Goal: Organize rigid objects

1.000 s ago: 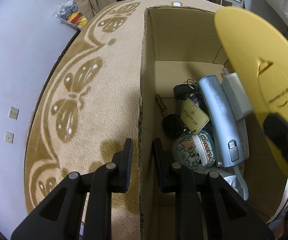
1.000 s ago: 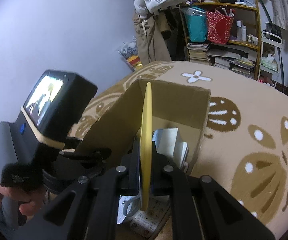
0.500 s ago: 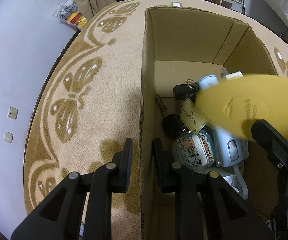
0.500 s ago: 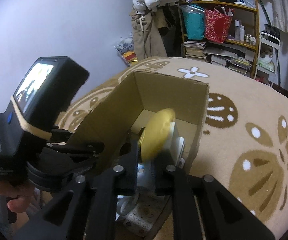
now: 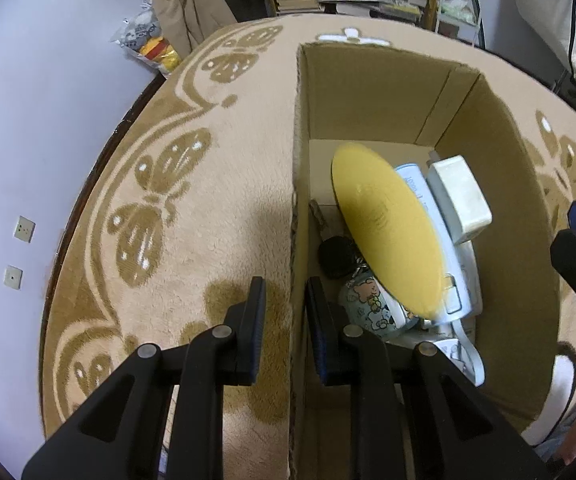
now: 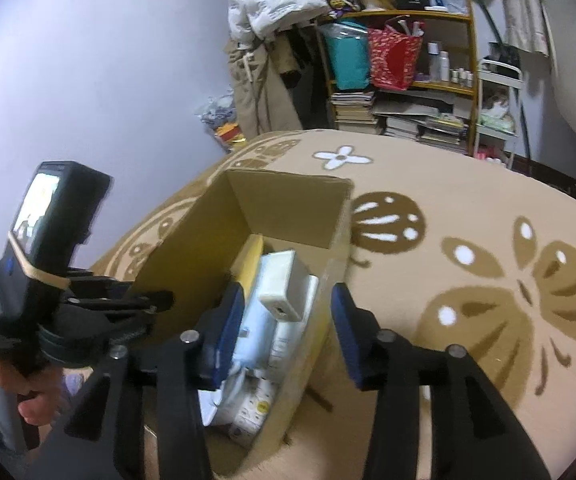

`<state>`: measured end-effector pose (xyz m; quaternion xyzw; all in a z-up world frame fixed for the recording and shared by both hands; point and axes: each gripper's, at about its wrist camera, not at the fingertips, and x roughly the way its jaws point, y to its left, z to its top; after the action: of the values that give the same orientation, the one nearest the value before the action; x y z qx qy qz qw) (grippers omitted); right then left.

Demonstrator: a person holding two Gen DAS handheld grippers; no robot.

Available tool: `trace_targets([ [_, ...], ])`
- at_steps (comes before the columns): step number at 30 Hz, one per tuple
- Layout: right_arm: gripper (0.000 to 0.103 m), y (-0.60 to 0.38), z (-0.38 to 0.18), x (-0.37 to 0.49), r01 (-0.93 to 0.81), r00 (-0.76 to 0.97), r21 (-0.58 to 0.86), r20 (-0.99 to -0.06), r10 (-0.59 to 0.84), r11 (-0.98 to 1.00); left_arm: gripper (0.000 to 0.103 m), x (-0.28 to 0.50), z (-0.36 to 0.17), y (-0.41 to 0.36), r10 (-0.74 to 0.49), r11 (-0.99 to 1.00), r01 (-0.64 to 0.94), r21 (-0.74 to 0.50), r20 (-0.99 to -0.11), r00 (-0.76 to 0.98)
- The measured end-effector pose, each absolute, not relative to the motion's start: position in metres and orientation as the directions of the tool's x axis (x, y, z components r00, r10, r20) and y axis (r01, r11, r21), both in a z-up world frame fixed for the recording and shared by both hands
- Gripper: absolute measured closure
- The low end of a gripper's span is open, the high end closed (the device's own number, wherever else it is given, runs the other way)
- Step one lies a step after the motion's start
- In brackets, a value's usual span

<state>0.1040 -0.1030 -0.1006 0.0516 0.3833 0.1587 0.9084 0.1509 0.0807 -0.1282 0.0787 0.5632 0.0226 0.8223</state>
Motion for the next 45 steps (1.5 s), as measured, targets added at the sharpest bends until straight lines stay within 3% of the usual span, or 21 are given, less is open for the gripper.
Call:
trace_targets([
  [4,0.042,-0.115,-0.097,0.096,-0.232,0.651,0.212,-0.691,0.313,0.949,0.083,0.143,-0.117,0.082,0.113,0.989,0.044,0.142,-0.909,0.401],
  [7,0.032,-0.122,-0.095,0.090,-0.218,0.655,0.188,-0.699,0.286,0.958,0.076,0.135,-0.105,0.078,0.120,0.987,0.046,0.157,-0.886,0.448],
  [9,0.023,-0.127,-0.092,0.083,-0.204,0.670,0.173,-0.693,0.266,0.964,0.067,0.129,-0.099,0.072,0.114,0.985,0.064,0.163,-0.873,0.474],
  [11,0.016,-0.132,-0.088,0.076,-0.185,0.684,0.154,-0.689,0.239,0.971,0.047,0.123,-0.092,0.066,0.115,0.981,0.076,0.176,-0.858,0.501],
  [12,0.011,-0.135,-0.086,0.072,-0.174,0.689,0.145,-0.689,0.226,0.974,0.044,0.118,-0.088,0.063,0.114,0.979,0.083,0.184,-0.846,0.521],
  [15,0.006,-0.143,-0.081,0.064,-0.145,0.699,0.121,-0.690,0.188,0.982,0.035,0.107,-0.076,0.055,0.105,0.975,0.102,0.195,-0.818,0.565],
  [17,0.000,-0.148,-0.077,0.058,-0.137,0.703,0.125,-0.686,0.185,0.983,0.021,0.099,-0.067,0.052,0.084,0.977,0.109,0.182,-0.804,0.588],
  [20,0.000,-0.158,-0.069,0.046,-0.130,0.726,0.137,-0.661,0.189,0.982,0.001,0.086,-0.053,0.050,0.070,0.979,0.104,0.173,-0.774,0.630],
  [25,0.000,-0.168,-0.057,0.027,-0.132,0.743,0.156,-0.638,0.202,0.979,0.000,0.065,-0.031,0.045,0.097,0.975,0.077,0.210,-0.708,0.699],
  [45,0.000,-0.191,-0.031,-0.045,-0.049,0.864,0.109,-0.494,0.097,0.993,0.000,-0.017,0.007,0.051,0.052,0.993,0.015,0.117,-0.545,0.837],
])
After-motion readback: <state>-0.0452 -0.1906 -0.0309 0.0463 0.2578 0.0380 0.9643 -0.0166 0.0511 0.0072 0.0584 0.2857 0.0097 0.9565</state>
